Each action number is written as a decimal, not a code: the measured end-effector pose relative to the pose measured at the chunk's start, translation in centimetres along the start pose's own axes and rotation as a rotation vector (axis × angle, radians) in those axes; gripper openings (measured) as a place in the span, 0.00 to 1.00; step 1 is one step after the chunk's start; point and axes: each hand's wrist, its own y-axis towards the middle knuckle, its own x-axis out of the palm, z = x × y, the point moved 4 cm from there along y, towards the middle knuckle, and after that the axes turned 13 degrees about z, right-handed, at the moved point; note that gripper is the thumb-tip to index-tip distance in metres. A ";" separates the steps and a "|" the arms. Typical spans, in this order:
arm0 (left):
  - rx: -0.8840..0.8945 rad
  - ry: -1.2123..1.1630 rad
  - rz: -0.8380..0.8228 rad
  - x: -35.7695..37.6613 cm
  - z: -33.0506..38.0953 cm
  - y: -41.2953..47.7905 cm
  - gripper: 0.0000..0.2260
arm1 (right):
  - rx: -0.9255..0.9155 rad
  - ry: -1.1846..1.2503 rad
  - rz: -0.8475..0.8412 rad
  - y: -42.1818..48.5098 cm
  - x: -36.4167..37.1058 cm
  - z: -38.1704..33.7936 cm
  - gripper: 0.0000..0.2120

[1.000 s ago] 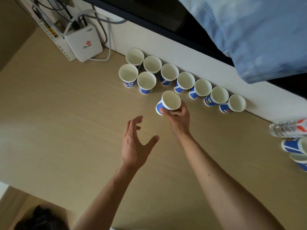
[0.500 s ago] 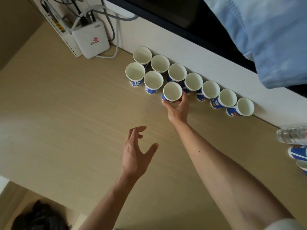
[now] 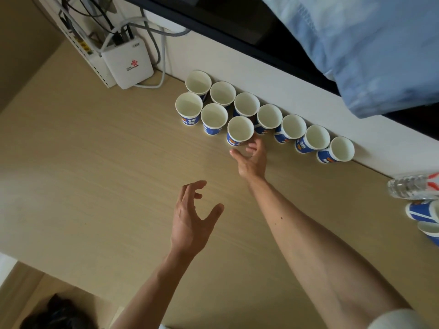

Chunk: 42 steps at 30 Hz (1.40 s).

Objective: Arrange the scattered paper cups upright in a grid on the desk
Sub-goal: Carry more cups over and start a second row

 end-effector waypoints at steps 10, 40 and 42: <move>0.045 -0.079 -0.162 4.9 3.7 -5.4 0.21 | 0.185 0.076 0.136 -9.7 -16.6 6.5 0.29; 0.277 0.023 -0.497 27.8 19.0 -41.2 0.12 | 0.231 -0.057 0.764 -7.3 -75.2 31.7 0.27; 0.291 0.039 -0.499 28.3 19.3 -41.5 0.13 | 0.177 -0.156 0.785 -4.9 -77.4 32.2 0.27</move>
